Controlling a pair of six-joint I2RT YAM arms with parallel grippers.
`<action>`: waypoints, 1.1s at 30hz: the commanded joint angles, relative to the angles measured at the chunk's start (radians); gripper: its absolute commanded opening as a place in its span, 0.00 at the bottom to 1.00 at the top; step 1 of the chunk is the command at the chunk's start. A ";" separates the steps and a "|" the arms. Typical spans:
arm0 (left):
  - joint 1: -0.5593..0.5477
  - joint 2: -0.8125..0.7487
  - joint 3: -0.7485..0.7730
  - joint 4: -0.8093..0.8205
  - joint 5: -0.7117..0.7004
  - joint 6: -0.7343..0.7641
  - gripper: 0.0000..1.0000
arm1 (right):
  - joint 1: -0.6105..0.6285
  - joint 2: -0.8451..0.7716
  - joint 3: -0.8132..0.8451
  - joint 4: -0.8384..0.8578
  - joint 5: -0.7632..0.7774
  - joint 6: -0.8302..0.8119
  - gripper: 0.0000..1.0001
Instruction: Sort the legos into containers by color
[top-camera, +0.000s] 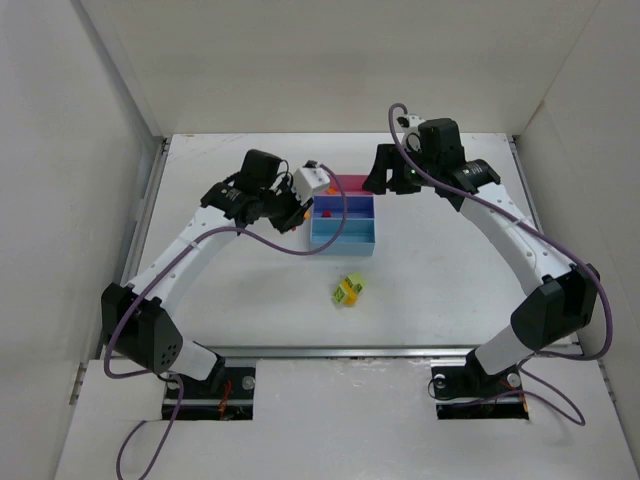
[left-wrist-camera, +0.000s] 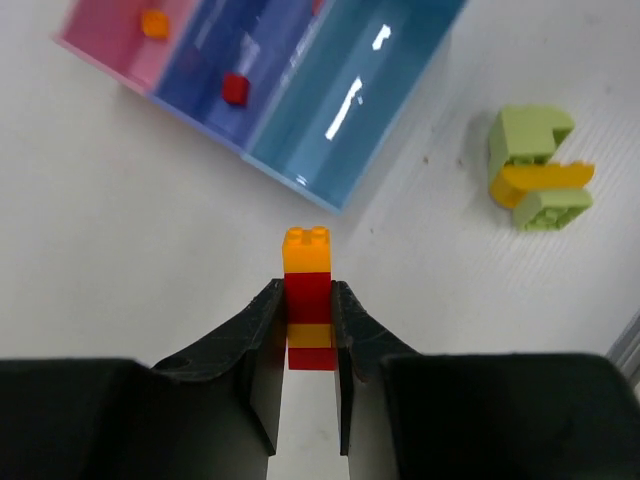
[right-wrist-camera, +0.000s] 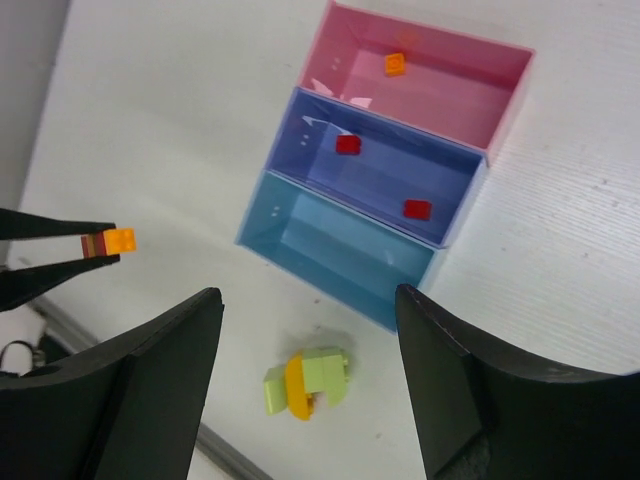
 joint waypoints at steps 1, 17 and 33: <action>-0.018 -0.013 0.128 -0.033 0.026 -0.071 0.00 | -0.013 -0.046 0.048 0.090 -0.131 0.052 0.75; -0.119 0.038 0.301 0.034 -0.031 -0.036 0.00 | -0.013 0.062 0.008 0.355 -0.521 0.189 0.60; -0.151 0.056 0.311 0.034 -0.022 -0.037 0.00 | 0.027 0.171 0.026 0.368 -0.611 0.190 0.34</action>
